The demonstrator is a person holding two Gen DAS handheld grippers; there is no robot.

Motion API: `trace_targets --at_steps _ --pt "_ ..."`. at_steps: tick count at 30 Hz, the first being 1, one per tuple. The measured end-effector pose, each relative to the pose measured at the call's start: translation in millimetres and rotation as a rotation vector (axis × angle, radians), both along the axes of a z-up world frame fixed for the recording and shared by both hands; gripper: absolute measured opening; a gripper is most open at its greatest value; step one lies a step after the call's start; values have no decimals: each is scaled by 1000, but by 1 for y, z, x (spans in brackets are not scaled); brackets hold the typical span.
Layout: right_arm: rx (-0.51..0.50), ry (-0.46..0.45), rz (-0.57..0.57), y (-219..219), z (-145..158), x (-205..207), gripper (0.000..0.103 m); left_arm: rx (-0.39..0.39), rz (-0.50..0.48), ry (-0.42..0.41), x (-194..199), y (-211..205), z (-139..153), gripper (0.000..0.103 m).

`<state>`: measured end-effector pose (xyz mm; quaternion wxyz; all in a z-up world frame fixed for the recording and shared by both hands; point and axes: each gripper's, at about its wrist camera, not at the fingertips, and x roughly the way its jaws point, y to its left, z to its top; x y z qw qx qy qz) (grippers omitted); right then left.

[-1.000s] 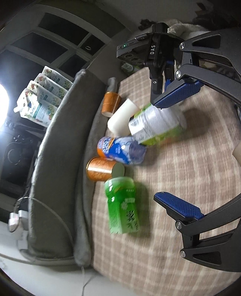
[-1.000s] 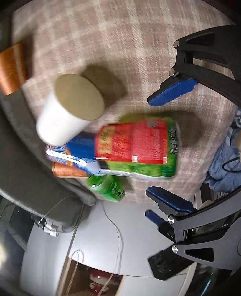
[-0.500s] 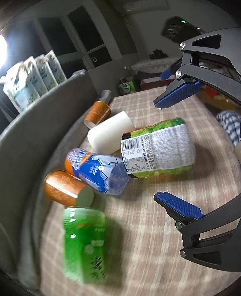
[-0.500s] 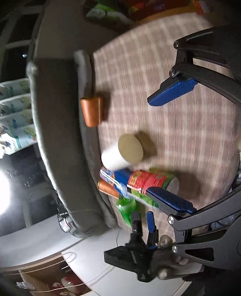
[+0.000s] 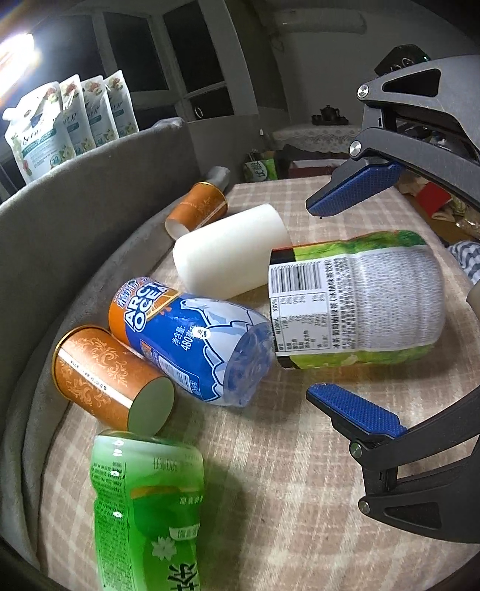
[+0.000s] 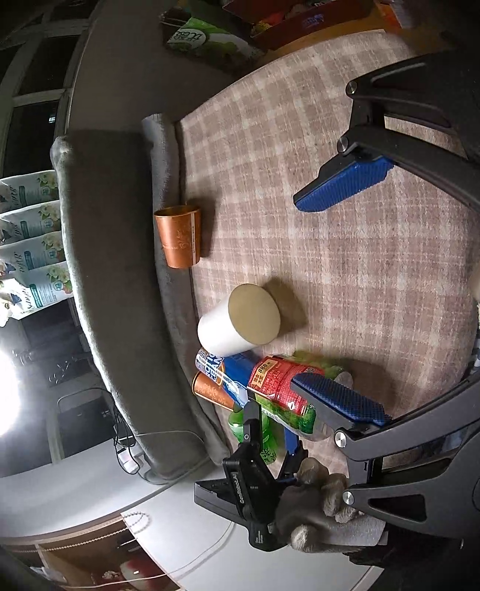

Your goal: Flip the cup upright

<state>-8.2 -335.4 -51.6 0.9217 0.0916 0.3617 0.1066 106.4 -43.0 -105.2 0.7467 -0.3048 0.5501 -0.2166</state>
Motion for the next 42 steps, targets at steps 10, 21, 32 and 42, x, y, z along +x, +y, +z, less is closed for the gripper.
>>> trace_targets --at_steps 10,21,32,42 --pt "-1 3 -23 -2 -2 3 91 30 -23 17 6 -7 -6 84" --pt "-1 -3 -64 -9 -2 1 91 59 -40 8 7 -15 -4 76" --pt "1 1 -60 -9 -3 2 91 151 -52 -149 -11 -32 23 75" --pt "-3 -8 -65 -7 0 0 91 260 -87 -296 -29 -55 38 74"
